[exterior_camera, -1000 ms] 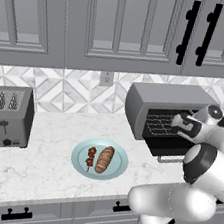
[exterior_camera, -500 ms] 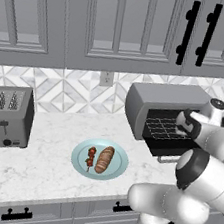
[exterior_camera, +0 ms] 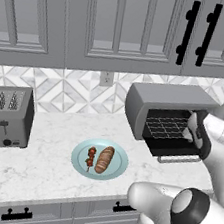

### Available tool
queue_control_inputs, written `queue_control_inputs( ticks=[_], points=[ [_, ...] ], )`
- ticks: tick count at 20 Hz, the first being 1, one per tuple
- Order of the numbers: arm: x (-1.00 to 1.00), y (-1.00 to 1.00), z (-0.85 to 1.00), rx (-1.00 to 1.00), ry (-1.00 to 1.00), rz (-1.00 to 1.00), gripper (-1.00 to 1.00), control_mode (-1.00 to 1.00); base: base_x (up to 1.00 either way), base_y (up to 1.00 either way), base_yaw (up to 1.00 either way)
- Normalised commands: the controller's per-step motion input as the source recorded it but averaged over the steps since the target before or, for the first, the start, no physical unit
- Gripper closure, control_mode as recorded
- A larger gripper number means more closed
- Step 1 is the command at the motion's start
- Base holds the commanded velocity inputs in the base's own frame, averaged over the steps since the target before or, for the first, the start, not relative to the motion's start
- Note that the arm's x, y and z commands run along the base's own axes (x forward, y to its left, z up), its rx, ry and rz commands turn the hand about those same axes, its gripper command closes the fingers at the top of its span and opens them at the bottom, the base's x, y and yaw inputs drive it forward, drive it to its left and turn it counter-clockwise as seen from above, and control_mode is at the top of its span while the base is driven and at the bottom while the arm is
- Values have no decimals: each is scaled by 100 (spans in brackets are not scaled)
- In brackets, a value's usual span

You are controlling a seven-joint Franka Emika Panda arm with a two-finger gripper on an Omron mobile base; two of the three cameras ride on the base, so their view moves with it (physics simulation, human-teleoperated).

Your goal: Pick up the kebab skewer and baguette bread, and place them inside the toaster oven. Close the toaster oven door and start by setting the timer.

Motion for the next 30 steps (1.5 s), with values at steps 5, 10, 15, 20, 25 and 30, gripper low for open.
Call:
queue_control_inputs(
  ticks=[5, 10, 15, 20, 25, 30],
  points=[
    [-31, 99, 20, 1, -1, 0, -100, -100, 0, 0, 0],
    [0, 100, 10, 0, 0, 0, -100, -100, 0, 0, 0],
    [0, 85, 1, 1, 0, 0, -100, -100, 0, 0, 0],
    [1, 86, 0, 0, 5, 0, -100, -100, 0, 0, 0],
    [1, 81, 0, 0, 16, 0, -100, -100, 0, 0, 0],
    [1, 41, 0, 6, 24, 0, -100, -100, 0, 0, 0]
  ],
)
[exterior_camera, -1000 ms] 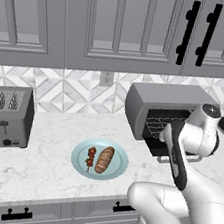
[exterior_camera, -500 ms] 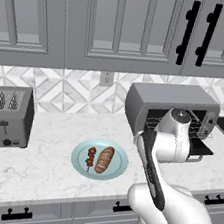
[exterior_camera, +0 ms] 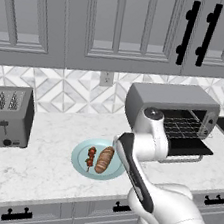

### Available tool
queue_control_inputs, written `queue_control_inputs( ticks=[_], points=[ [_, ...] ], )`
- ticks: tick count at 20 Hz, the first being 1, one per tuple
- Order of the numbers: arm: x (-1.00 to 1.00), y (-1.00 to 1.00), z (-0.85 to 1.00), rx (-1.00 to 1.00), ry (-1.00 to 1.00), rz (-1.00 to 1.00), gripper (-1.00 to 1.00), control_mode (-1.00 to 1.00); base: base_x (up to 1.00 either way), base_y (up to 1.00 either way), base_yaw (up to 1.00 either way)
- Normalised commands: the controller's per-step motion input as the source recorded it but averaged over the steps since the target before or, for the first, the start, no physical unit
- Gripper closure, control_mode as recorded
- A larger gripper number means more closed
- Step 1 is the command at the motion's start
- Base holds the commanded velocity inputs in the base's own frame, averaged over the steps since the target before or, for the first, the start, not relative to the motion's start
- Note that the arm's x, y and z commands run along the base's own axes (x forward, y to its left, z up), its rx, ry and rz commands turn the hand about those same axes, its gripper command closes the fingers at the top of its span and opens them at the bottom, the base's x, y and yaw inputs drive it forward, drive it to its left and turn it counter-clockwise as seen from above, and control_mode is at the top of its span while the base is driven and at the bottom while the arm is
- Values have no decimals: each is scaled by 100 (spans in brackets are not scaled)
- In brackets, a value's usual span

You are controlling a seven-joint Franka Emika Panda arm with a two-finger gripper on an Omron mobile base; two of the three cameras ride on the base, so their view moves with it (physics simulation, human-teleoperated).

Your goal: Pick up the kebab skewer and baguette bread, and place them inside the toaster oven. Close the toaster oven door and start by setting the timer.

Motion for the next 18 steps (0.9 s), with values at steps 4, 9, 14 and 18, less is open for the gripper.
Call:
queue_control_inputs(
  ticks=[4, 9, 14, 18],
  points=[
    [12, 32, -2, 5, 14, 0, -100, -100, 0, 0, 0],
    [2, 35, -10, 2, 11, 0, -100, -100, 0, 0, 0],
    [0, 16, -6, 0, 6, 0, -100, -100, 0, 0, 0],
    [0, 11, -4, 0, 4, 0, -100, -100, 0, 0, 0]
  ],
)
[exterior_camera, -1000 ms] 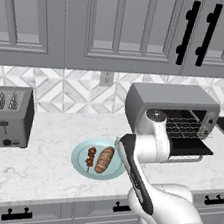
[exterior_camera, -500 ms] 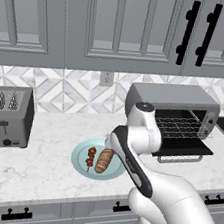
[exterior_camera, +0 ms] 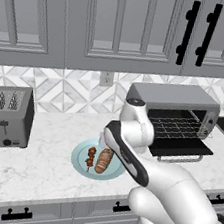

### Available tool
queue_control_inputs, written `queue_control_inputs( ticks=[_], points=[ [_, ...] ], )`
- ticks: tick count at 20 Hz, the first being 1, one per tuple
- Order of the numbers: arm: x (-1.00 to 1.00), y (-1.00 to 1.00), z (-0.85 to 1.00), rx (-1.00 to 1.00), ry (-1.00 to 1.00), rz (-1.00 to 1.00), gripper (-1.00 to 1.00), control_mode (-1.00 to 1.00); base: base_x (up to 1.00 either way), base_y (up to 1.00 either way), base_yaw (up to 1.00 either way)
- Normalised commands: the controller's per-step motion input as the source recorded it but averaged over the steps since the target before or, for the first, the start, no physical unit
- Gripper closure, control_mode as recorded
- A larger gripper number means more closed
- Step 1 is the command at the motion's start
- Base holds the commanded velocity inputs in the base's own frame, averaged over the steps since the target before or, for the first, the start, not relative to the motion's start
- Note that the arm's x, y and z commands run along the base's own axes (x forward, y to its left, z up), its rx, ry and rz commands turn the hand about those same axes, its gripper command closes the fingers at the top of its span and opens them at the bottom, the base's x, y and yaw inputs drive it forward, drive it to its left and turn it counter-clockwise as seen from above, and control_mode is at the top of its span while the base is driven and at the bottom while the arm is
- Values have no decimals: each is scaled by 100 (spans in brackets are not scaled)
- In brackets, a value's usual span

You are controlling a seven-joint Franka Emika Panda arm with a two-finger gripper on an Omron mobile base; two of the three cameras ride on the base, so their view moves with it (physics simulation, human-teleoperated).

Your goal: Pick up the kebab skewer and baguette bread, and place them inside the toaster oven. Close the toaster oven door and start by setting the timer.

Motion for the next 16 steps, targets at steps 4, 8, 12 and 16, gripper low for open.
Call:
queue_control_inputs(
  ticks=[4, 8, 12, 16],
  points=[
    [16, 15, -16, 0, 0, 0, -100, -100, 0, 0, 0],
    [38, 20, -21, 0, 0, 0, -100, -100, 0, 0, 0],
    [42, 3, -10, 1, 0, -5, -100, -100, 0, 0, 0],
    [33, 0, -13, 0, 3, -9, -100, -100, 0, 0, 0]
  ],
)
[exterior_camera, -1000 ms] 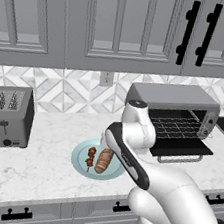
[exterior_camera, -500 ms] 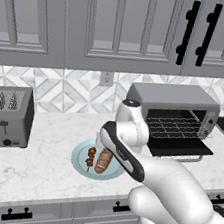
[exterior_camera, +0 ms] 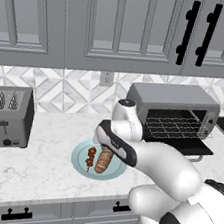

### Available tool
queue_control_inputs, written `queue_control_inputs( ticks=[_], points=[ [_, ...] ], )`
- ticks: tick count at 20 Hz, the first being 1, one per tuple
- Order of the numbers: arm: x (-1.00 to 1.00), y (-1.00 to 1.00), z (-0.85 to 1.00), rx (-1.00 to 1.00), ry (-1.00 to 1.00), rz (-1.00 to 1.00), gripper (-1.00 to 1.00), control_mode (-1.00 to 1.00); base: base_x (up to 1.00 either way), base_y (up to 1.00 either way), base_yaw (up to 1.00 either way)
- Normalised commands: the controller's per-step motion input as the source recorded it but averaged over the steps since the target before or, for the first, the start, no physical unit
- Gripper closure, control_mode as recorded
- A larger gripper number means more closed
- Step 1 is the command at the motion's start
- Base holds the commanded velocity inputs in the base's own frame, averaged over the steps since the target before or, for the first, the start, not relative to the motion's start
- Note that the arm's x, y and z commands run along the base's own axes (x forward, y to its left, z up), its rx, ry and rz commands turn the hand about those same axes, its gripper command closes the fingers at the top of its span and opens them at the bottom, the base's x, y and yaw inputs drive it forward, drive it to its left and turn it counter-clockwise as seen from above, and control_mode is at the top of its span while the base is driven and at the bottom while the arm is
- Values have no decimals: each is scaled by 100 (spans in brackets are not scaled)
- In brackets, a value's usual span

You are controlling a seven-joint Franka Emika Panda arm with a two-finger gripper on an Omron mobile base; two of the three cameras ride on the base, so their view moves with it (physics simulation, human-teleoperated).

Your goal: Pick up the kebab skewer and baguette bread, and place them inside the toaster oven. Close the toaster oven door and start by setting the timer.

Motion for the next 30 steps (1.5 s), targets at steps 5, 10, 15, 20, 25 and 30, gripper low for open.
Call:
queue_control_inputs(
  ticks=[5, 10, 15, 20, 25, 30],
  points=[
    [11, 0, -35, 0, 5, -10, -100, -100, 0, 0, 0],
    [0, 0, -33, 0, 5, -9, -100, -100, 0, 0, 0],
    [0, 0, -33, 0, 1, -7, -100, -100, 0, 0, 0],
    [3, 2, -14, 0, 0, -5, -100, -100, 0, 0, 0],
    [19, 13, 0, 0, 1, -5, -100, -100, 0, 0, 0],
    [2, 5, -2, 0, 2, -2, -100, -100, 0, 0, 0]
  ],
)
